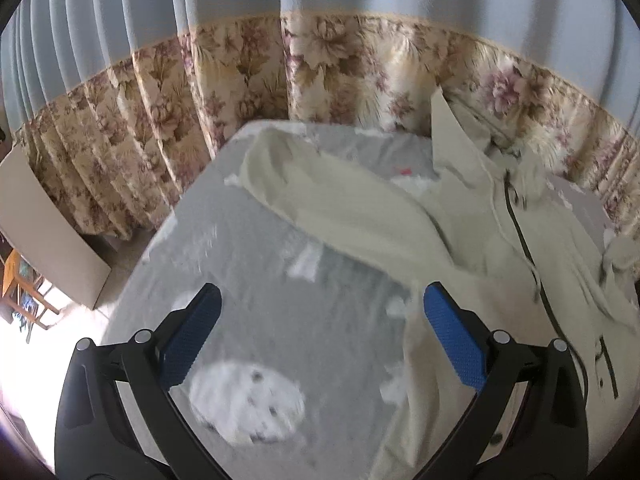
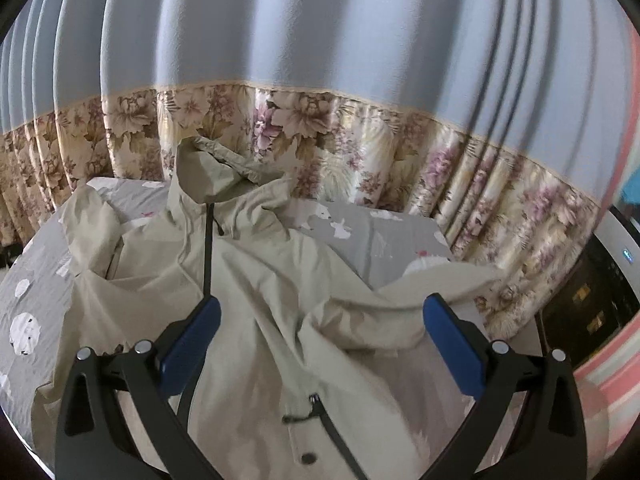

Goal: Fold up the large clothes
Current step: 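Move the left tool to the jacket sleeve and grasp its cuff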

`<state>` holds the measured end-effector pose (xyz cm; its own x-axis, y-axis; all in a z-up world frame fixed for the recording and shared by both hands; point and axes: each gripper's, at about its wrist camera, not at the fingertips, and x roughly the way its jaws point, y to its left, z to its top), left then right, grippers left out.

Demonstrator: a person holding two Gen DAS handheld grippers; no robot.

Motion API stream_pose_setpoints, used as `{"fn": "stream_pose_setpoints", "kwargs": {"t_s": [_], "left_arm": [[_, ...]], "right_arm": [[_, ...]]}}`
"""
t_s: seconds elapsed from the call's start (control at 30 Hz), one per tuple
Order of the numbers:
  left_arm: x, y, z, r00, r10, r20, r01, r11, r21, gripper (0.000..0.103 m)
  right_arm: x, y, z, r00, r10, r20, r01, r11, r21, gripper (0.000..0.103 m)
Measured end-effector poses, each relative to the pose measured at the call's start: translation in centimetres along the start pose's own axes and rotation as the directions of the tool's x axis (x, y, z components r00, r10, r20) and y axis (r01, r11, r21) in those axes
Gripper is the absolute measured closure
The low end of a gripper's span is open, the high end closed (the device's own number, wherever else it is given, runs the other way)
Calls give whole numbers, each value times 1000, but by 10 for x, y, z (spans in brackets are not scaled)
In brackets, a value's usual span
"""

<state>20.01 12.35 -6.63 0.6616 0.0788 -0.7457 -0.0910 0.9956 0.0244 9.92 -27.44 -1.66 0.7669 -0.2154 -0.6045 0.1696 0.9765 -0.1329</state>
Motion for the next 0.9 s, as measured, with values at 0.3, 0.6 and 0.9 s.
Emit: {"fn": "stream_pose_setpoints", "kwargs": {"t_s": [0.3, 0.6, 0.9], "left_arm": [[77, 53, 81, 998, 65, -25, -67, 997, -49, 3], [199, 84, 86, 984, 52, -173, -81, 982, -169, 8], [256, 95, 96, 976, 11, -218, -69, 962, -263, 18]], "right_arm": [[48, -7, 85, 992, -97, 84, 110, 980, -165, 2], [158, 0, 64, 996, -84, -38, 75, 981, -181, 2], [194, 1, 47, 994, -76, -73, 63, 984, -167, 2]]}}
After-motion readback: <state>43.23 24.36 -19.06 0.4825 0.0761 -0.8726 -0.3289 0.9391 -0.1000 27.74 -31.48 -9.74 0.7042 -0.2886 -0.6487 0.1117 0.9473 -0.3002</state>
